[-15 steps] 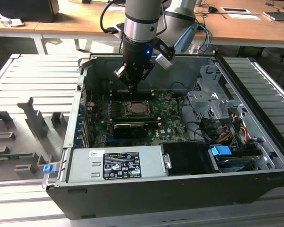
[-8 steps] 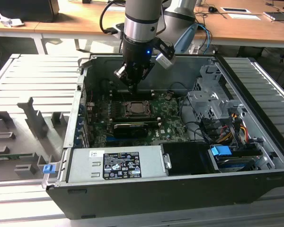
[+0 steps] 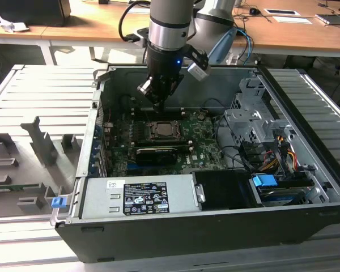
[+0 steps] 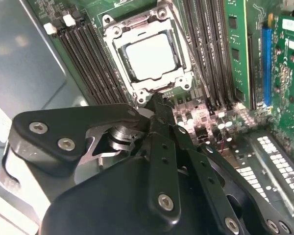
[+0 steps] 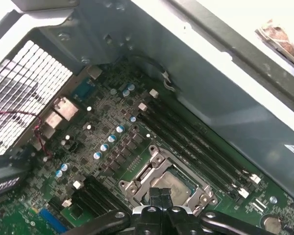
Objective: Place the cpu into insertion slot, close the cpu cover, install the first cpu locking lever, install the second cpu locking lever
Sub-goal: 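Install the first cpu locking lever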
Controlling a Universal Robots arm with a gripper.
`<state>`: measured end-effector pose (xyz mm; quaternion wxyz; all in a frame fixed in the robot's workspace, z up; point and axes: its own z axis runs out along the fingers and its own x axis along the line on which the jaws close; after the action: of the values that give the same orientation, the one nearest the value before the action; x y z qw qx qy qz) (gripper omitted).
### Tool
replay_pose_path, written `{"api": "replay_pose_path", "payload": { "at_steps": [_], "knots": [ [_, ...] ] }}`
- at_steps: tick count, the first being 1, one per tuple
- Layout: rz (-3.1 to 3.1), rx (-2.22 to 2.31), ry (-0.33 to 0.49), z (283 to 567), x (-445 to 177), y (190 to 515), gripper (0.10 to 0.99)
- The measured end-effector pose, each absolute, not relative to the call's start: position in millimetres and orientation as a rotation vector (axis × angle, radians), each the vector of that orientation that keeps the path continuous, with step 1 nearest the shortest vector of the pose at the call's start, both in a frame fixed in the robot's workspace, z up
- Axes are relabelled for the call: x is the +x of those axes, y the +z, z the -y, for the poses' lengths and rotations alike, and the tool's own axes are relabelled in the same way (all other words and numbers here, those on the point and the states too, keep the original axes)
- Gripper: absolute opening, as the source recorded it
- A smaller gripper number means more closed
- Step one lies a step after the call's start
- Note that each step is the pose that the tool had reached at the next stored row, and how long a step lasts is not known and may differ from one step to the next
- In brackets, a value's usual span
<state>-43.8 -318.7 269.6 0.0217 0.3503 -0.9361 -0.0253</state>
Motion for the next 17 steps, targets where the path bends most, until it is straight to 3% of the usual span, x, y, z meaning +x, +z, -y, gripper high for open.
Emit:
{"api": "replay_pose_path", "payload": {
  "at_steps": [17],
  "knots": [
    [2.990, 0.841, -0.081, 318.6, -57.3, 268.8, 0.106]
  ]
}}
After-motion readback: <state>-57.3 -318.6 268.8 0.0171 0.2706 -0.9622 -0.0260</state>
